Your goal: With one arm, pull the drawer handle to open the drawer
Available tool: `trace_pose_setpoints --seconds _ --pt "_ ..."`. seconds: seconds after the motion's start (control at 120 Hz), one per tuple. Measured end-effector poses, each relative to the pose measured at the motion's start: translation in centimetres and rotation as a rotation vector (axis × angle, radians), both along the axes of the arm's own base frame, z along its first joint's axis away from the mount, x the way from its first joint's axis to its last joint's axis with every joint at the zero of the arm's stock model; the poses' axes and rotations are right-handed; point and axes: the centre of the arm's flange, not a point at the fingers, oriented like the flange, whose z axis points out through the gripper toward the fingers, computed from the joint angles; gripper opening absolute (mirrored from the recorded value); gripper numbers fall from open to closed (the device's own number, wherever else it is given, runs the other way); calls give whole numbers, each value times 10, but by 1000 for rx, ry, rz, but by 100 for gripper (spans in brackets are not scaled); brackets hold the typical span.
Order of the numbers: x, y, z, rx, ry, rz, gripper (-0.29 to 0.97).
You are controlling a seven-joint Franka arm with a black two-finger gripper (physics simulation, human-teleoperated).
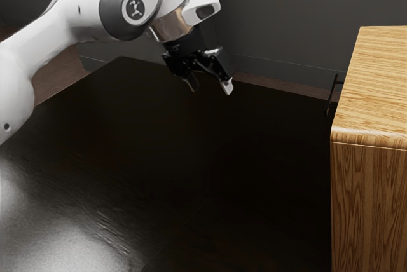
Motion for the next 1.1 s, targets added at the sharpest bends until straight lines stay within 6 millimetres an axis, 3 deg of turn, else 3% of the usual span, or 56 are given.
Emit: trace_pose_setpoints --seconds 0.333,0.558,0.808,1.1 --pt "-13 -9 3 -76 110 212 68" --pt "-18 -57 21 -161 118 282 68" --pt "-18 -78 35 -219 101 378 68" --pt "3 -120 20 -282 124 422 68"
